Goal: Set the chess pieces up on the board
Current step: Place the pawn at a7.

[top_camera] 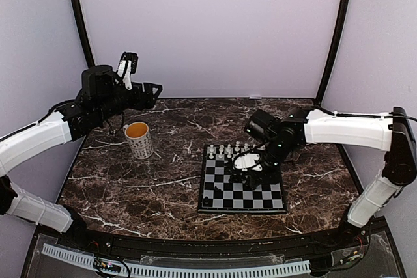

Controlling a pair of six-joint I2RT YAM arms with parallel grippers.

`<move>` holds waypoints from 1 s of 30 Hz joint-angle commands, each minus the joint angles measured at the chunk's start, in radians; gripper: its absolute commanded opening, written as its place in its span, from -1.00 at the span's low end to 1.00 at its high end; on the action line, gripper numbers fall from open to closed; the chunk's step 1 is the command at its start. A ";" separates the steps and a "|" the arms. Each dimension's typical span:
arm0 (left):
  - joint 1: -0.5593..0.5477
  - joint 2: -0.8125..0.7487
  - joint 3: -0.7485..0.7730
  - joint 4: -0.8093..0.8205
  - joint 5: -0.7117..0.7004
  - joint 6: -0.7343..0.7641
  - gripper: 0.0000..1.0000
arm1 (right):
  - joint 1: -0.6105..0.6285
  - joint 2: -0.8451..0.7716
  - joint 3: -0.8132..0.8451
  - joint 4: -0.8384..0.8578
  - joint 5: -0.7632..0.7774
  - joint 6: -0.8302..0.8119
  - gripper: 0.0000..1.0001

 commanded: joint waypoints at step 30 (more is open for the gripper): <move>0.002 0.050 0.014 -0.006 0.002 0.007 0.65 | -0.182 -0.195 -0.401 0.188 0.011 0.049 -0.89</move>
